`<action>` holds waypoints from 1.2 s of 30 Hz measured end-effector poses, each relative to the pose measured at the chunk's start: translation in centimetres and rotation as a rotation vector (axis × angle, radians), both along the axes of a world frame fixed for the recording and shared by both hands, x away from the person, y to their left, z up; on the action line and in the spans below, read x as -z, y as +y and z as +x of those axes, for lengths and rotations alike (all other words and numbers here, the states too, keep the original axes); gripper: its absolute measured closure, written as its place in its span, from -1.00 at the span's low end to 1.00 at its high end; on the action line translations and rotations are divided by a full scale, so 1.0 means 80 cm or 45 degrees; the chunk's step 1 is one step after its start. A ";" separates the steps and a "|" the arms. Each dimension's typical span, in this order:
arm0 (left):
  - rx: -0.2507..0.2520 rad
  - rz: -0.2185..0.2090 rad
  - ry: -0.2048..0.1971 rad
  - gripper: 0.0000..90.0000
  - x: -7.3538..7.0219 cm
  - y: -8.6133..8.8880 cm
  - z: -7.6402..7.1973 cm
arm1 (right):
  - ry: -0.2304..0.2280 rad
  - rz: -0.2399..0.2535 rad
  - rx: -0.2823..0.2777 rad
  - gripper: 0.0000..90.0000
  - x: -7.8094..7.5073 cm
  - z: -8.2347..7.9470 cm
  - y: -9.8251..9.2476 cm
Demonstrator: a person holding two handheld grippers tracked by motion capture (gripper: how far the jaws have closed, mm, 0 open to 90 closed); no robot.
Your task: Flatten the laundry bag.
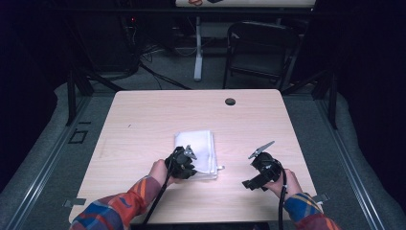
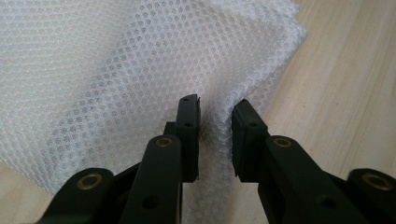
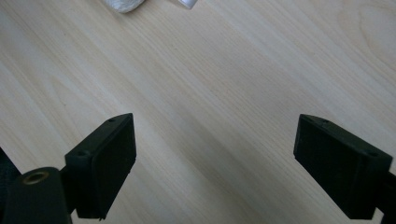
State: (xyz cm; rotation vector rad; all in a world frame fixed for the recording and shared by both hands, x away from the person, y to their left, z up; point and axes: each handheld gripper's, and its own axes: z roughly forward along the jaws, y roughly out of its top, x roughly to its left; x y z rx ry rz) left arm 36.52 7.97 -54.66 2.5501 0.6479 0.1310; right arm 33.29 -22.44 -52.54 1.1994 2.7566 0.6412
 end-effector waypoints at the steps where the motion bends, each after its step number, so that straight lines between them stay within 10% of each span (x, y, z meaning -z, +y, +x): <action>1: 0.003 -0.008 -0.003 0.74 -0.001 0.000 0.000 | -0.006 0.001 0.000 -0.71 0.000 -0.001 0.001; 10: 0.004 -0.038 -0.065 0.88 -0.008 0.002 -0.004 | -0.037 -0.002 -0.064 -0.48 -0.003 0.000 0.022; 22: -0.002 -0.052 -0.079 0.89 -0.010 0.003 -0.005 | -0.144 0.012 -0.186 0.99 0.000 0.009 0.082; 36: 0.006 -0.064 -0.089 0.89 -0.010 0.004 -0.006 | -0.233 0.005 -0.244 1.00 0.017 0.029 0.136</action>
